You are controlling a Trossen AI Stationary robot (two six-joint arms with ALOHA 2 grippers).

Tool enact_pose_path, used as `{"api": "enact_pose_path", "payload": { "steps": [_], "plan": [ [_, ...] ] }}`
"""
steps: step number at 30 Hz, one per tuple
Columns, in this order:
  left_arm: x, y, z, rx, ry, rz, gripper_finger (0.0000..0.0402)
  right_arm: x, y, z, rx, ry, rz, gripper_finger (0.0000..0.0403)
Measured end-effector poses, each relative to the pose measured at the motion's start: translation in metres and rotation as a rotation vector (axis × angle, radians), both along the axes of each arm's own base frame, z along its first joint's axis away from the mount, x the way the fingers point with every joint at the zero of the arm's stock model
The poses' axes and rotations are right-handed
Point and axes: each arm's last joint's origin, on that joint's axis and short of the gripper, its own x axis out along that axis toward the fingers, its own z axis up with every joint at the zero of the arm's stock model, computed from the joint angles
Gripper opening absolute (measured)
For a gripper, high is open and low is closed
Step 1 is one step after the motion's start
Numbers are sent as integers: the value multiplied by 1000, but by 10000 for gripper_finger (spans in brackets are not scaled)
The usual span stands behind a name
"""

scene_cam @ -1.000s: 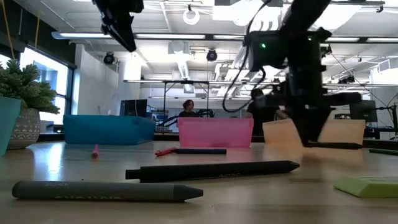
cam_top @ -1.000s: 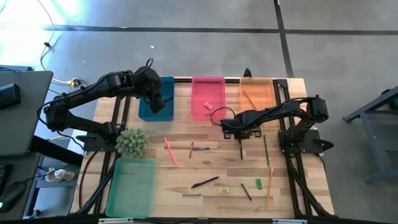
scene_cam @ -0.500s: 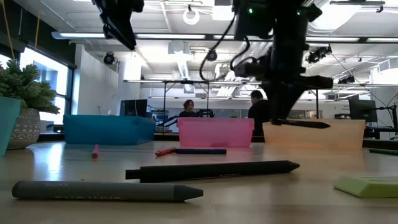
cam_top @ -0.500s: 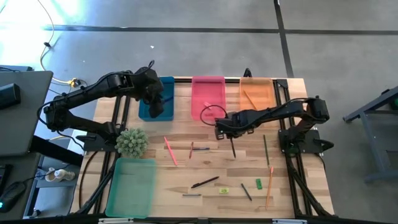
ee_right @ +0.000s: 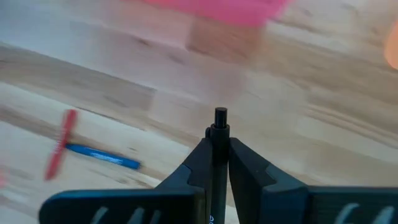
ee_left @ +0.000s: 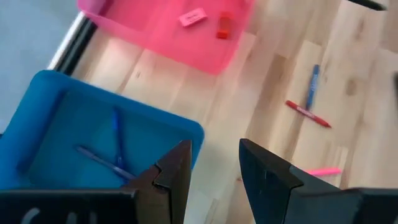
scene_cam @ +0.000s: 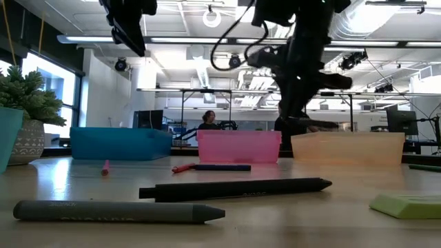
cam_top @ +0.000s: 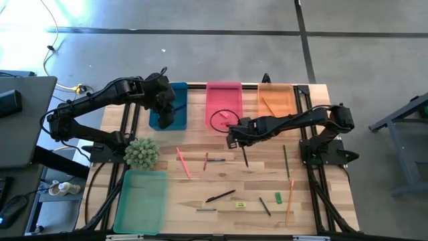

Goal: Sort crayons/erasers/pens/pencils in bins
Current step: Put the top black pen into the blue bin

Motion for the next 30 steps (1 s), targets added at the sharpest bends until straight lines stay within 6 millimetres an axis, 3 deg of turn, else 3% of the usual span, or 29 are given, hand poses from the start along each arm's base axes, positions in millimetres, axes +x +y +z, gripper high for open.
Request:
{"api": "enact_pose_path", "payload": {
  "steps": [8,18,23,30],
  "plan": [
    [14,1,-11,-159,-46,-147,122,14,-5,27,-106,-99,19,27],
    [26,11,-73,-412,-182,-277,122,26,-11,61,-194,-190,63,27],
    [29,16,-90,-431,-296,-308,122,32,-12,84,-259,-257,89,27],
    [37,19,-96,-425,-433,-342,122,42,-21,117,-360,-386,130,27]
  ]
}}
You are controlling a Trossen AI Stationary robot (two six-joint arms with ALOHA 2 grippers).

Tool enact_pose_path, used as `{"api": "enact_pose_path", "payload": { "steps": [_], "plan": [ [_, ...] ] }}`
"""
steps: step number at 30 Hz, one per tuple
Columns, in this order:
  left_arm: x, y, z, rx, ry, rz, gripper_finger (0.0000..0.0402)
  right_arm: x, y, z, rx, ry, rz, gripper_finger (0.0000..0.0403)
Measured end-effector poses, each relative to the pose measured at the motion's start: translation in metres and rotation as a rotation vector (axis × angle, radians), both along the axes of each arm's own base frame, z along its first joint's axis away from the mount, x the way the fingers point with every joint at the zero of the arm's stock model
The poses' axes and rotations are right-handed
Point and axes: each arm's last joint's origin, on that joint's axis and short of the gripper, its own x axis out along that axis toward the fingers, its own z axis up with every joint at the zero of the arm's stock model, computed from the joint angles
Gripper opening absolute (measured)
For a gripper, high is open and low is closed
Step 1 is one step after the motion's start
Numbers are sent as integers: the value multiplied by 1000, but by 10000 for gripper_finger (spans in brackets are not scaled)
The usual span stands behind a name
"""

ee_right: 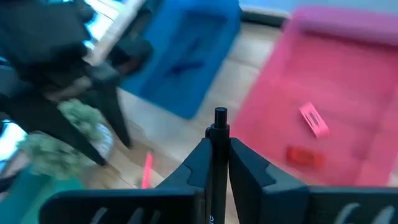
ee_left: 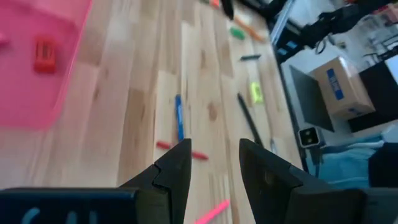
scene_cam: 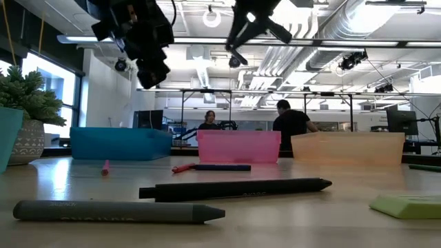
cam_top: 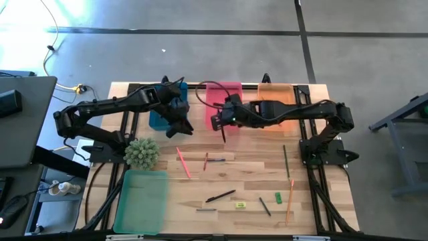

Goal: Sort crayons/erasers/pens/pencils in bins
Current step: Put the top black pen into the blue bin

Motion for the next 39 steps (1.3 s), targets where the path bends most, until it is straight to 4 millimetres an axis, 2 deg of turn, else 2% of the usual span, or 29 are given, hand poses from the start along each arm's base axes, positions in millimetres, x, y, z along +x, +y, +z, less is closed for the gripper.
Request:
{"api": "enact_pose_path", "payload": {
  "steps": [11,32,39],
  "plan": [
    [16,2,18,78,-219,-26,122,14,-7,28,-154,-187,100,27],
    [28,8,45,5,-421,97,122,20,-7,41,-227,-304,137,27],
    [29,10,48,25,-440,160,122,21,-7,43,-234,-332,133,27]
  ]
}}
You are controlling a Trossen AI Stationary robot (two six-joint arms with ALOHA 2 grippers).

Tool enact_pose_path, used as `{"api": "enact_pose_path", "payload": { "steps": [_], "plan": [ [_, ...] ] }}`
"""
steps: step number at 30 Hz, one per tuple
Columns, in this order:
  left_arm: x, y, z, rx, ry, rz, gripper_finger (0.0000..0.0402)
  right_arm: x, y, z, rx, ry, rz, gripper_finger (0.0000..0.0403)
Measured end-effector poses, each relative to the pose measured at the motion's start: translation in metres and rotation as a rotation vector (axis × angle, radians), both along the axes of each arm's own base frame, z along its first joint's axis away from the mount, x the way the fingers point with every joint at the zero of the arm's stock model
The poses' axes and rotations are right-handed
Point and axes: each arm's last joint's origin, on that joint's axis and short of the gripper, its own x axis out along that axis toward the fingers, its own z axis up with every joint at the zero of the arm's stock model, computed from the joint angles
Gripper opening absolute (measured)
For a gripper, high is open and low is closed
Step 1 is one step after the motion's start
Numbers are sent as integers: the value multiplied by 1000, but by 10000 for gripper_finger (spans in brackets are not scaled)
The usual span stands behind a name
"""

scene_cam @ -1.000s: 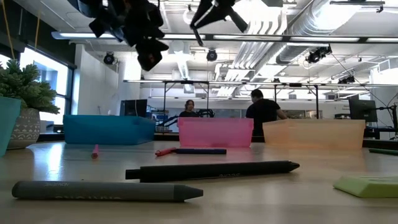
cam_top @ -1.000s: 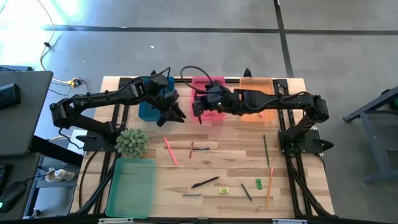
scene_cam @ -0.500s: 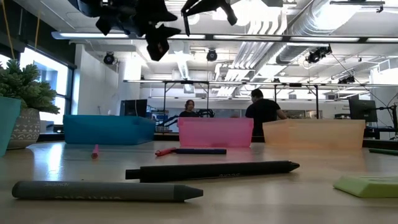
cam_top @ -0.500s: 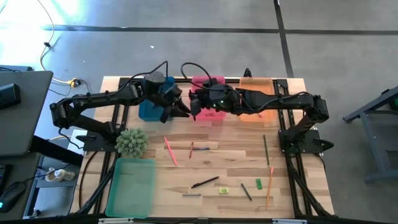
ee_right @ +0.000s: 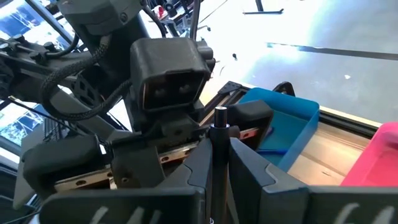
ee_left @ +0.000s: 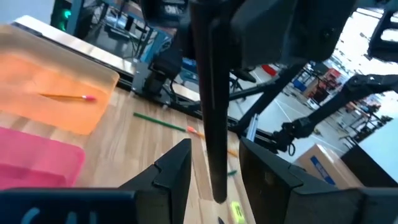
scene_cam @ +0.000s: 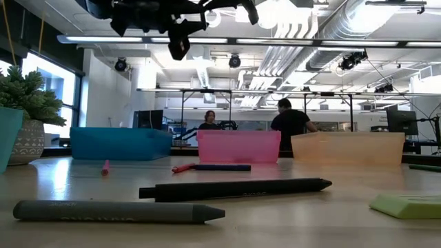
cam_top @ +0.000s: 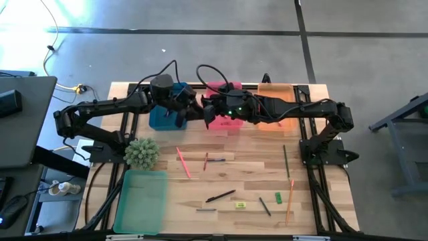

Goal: Sort crayons/erasers/pens/pencils in bins
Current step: Put the top black pen into the blue bin

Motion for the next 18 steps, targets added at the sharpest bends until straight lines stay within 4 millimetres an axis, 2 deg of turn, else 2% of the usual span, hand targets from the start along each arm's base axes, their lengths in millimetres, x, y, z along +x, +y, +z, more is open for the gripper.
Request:
{"api": "enact_pose_path", "payload": {
  "steps": [5,15,18],
  "plan": [
    [0,1,1,10,-3,33,112,0,0,0,0,0,0,27],
    [0,2,0,29,-2,43,15,0,0,0,-24,13,4,27],
    [0,2,0,31,-3,42,12,0,0,0,-24,14,4,27]
  ]
}}
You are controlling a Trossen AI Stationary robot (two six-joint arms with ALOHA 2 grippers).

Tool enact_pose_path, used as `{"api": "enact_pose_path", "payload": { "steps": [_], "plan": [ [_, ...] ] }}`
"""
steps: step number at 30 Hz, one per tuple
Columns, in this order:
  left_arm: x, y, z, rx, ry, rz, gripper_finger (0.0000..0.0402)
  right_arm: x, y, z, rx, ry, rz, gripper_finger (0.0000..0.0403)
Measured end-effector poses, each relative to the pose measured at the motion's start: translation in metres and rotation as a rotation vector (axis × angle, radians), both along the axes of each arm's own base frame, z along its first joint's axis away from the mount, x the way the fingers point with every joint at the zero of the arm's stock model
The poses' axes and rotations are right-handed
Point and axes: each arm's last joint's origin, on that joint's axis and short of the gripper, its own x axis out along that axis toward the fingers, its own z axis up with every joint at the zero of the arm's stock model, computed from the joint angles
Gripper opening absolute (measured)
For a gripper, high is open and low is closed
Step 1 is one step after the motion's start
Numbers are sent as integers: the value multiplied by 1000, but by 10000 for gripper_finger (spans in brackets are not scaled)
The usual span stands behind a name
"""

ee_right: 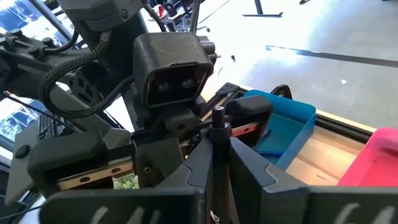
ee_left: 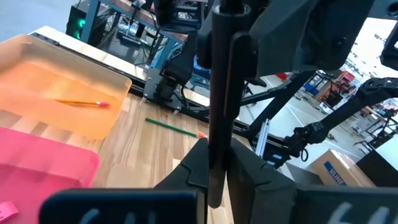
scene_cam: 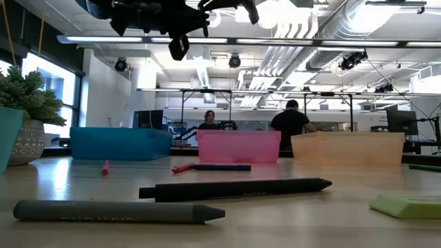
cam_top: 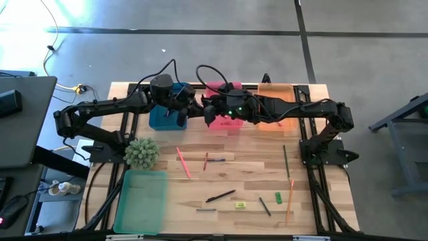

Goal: Sort crayons/erasers/pens/pencils in bins
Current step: Put the top black pen into the blue bin

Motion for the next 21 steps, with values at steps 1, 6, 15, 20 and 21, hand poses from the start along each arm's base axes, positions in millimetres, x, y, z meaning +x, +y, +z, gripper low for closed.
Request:
{"api": "enact_pose_path", "payload": {
  "steps": [1,6,15,20,21],
  "plan": [
    [0,0,0,1,0,0,16,0,0,0,-1,1,1,27],
    [0,0,0,6,1,-1,23,0,0,0,-24,16,12,42],
    [-8,10,-10,26,96,76,15,-4,-7,-8,-8,100,-9,152],
    [-21,24,-21,49,219,211,15,-19,-18,0,-10,132,-38,190],
    [-24,26,-23,48,249,237,15,-22,-22,1,-18,145,-46,193]
  ]
}}
